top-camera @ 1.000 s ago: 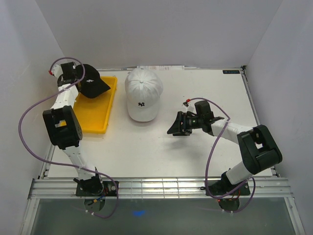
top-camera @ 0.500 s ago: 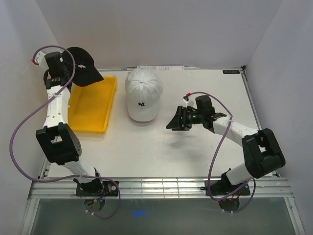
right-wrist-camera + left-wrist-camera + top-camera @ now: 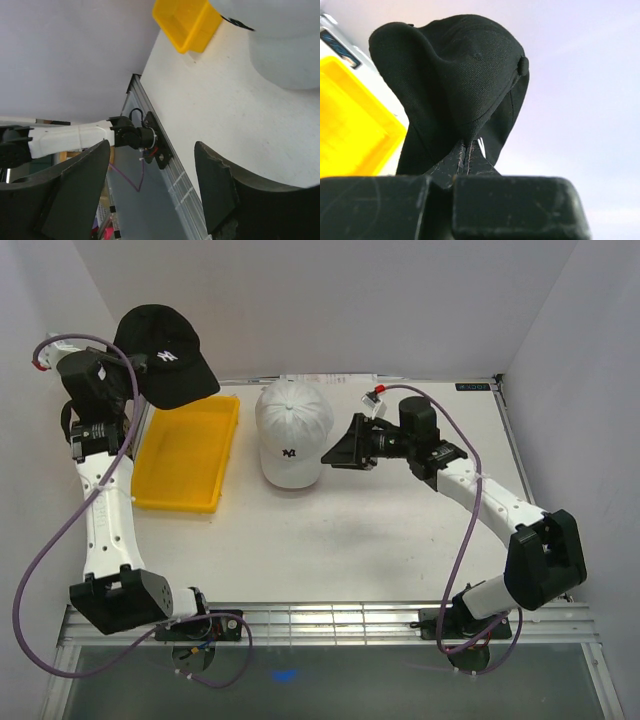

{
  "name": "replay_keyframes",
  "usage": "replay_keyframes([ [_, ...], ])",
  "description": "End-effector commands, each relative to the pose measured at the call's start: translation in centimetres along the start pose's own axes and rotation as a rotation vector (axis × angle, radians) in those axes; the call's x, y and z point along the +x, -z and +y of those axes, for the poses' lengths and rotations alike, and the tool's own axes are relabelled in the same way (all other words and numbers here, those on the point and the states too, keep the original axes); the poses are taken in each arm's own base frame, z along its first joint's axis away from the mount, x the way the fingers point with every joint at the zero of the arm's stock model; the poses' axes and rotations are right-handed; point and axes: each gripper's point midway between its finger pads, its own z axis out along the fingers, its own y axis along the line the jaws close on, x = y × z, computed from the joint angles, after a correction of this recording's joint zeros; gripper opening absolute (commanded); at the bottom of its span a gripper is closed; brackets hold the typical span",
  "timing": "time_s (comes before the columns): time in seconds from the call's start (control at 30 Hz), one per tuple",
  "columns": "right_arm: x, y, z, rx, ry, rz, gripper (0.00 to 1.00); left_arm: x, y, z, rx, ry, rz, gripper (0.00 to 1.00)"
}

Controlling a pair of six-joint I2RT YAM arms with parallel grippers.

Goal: Stack the hats

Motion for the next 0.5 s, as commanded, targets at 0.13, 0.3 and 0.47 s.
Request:
replay_keyframes([
  [0.13,-4.2,-1.4,9.8,-0.273,0.051,-0.035,0.79,0.3,7.6,-5.0,0.179,0.058,0.075,0.00],
  [0.3,-5.2,-2.2,13.1,-0.372,0.048,-0.035,0.86,1.7,10.5,-6.2,0.252,0.129,0.143,0.00],
  [0.47,-6.0,-3.2,15.4,-0.452,0.031,-0.062,0.89,2.2,13.3,-7.3,0.316,0.170,0.173,0.00],
])
